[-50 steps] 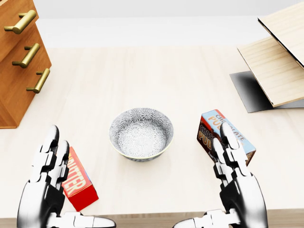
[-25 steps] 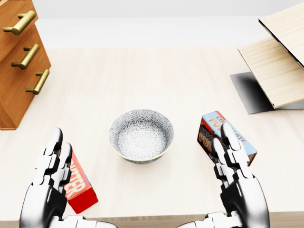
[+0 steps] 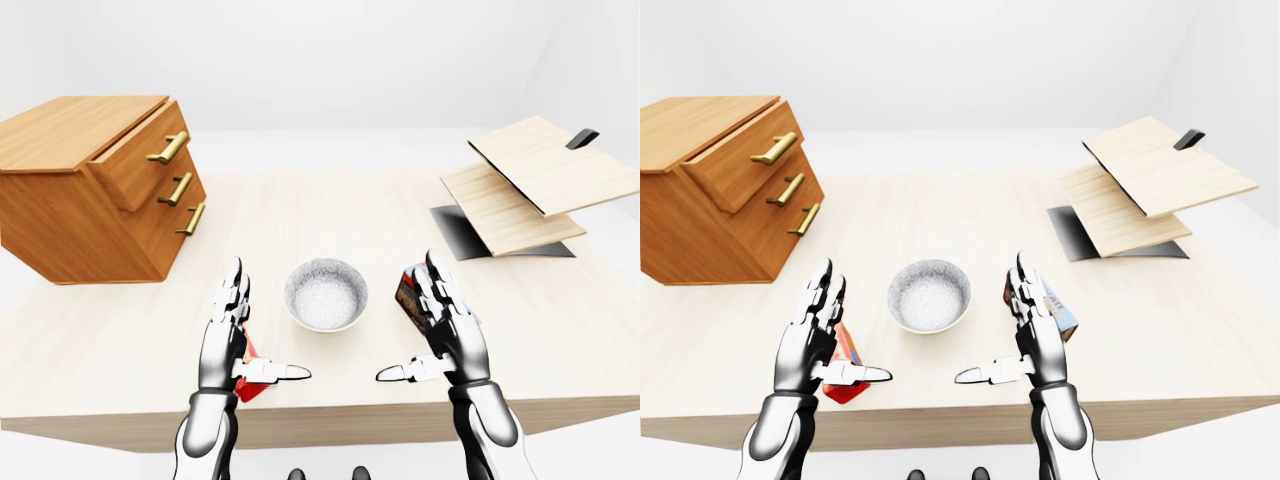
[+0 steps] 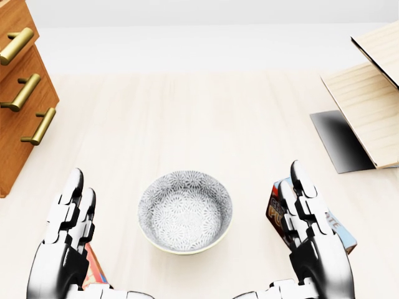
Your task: Close the top drawer of the cabinet and put the bowl on top of it.
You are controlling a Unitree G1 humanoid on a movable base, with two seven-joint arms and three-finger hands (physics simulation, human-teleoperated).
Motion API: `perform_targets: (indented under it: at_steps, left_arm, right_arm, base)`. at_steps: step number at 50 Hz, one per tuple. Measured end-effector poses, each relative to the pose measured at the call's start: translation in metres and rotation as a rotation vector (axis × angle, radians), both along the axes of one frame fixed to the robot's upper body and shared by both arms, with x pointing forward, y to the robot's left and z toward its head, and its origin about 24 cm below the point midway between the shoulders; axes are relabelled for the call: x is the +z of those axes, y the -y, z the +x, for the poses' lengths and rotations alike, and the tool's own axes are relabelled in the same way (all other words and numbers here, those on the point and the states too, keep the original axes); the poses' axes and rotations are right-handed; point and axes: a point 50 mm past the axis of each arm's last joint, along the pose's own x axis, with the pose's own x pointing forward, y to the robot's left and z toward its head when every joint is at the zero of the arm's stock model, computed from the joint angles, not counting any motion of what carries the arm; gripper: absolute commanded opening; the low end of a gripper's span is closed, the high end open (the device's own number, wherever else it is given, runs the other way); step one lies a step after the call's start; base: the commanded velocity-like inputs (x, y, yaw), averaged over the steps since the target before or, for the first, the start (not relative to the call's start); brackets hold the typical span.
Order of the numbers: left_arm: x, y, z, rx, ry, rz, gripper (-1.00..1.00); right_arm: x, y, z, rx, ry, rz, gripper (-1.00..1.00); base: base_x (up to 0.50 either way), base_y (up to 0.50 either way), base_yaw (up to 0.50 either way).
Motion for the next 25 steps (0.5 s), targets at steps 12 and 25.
perform_targets:
  at_steps: [12, 25]
  left_arm:
    - [-0.0003, 0.0007, -0.0004, -0.001, -0.002, 0.001, 1.00]
    - [0.0000, 0.0011, -0.0003, -0.003, 0.000, 0.002, 1.00]
  right_arm:
    - [-0.0001, -0.0001, 0.0002, -0.001, 0.002, 0.000, 1.00]
    - [-0.0002, -0.0010, 0.0009, 0.001, 0.003, -0.002, 1.00]
  base:
    - [0.28, 0.00, 0.00]
    - [0.15, 0.00, 0.00]
